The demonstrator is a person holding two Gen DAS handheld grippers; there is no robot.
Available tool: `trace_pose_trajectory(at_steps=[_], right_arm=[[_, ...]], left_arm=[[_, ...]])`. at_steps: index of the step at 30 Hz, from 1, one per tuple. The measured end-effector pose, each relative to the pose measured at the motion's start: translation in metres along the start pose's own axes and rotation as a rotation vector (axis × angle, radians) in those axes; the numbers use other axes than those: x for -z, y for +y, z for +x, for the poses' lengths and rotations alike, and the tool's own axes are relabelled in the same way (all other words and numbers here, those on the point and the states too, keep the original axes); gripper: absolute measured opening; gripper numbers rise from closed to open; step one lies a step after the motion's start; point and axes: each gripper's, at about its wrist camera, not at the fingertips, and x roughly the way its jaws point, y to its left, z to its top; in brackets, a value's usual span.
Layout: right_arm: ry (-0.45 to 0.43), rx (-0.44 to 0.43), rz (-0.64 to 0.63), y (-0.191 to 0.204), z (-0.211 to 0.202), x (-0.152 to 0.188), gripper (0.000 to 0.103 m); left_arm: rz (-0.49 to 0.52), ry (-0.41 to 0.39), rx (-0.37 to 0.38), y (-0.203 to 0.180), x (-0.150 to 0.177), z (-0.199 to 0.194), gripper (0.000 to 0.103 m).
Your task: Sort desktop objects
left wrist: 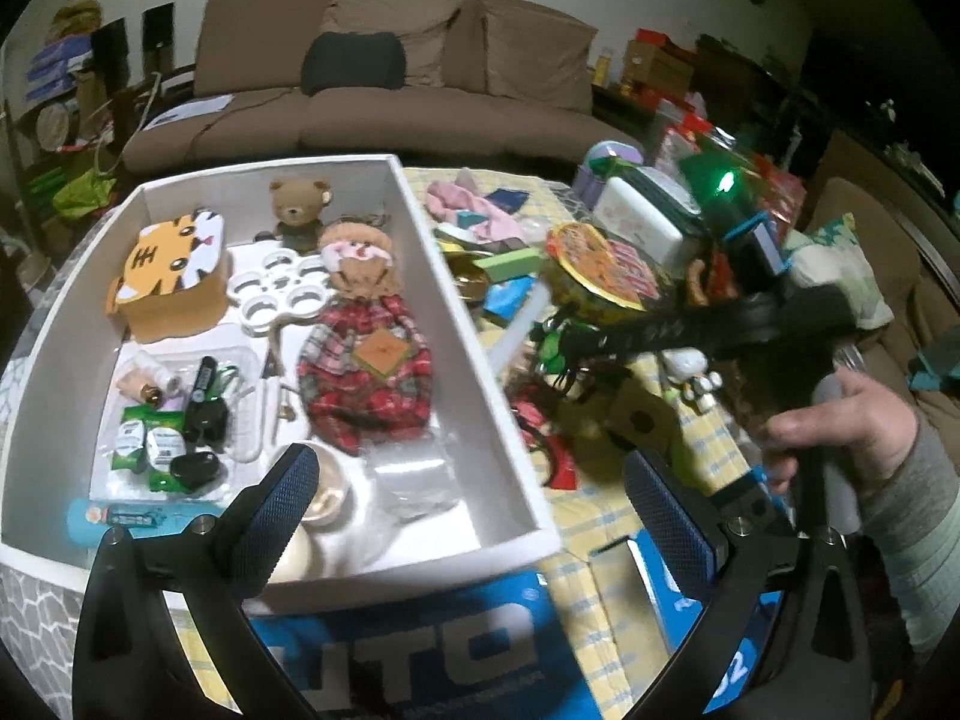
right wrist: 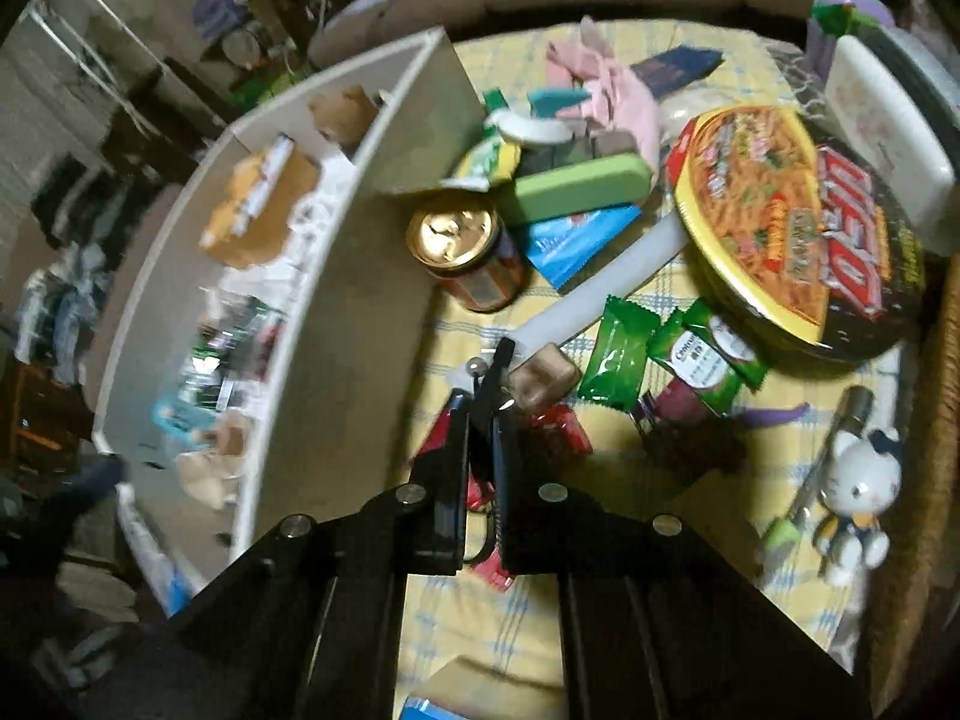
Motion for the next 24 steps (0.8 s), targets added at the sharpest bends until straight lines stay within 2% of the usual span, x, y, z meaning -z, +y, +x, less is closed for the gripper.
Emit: trace_pose_trajectory(at_steps=[5,8,10,12,16,17,20,21,22,24], right_arm=[[-0.069,-0.044,-0.006,0.009,-0.050,0.001,0.007],[-0.116,-0.049,-0.023,0.011,-0.086,0.005,0.007],[-0.150,-0.046,-0.029,0.007,-0.109,0.011,0.007],[-0.173,-0.055,-0.024,0.002,-0.126,0.018,0.008],[-0.207,-0.075,-0.006,-0.017,-0.152,0.034,0.008],[-0.209,-0.079,-0.001,-0.022,-0.155,0.037,0.008],[-0.220,-0.088,0.005,-0.036,-0.161,0.046,0.008],[-0.224,-0.090,0.002,-0.039,-0.163,0.049,0.008],[-0.227,-0.093,-0.005,-0.042,-0.163,0.051,0.008],[-0.230,-0.105,-0.017,-0.045,-0.161,0.056,0.008]], left_arm=[[0.056,0.031,0.005,-0.021,-0.002,0.005,0.103],[0.084,0.074,0.073,-0.034,-0.007,0.012,0.103],[0.087,0.116,0.072,-0.044,-0.018,0.021,0.102],[0.064,0.169,0.101,-0.052,-0.035,0.034,0.098],[-0.046,0.283,0.138,-0.065,-0.057,0.069,0.090],[-0.094,0.328,0.133,-0.067,-0.060,0.084,0.080],[-0.217,0.414,0.144,-0.066,-0.058,0.113,0.036],[-0.262,0.439,0.137,-0.064,-0.055,0.123,0.034],[-0.283,0.453,0.119,-0.063,-0.051,0.130,0.036],[-0.286,0.462,0.049,-0.063,-0.041,0.144,0.051]])
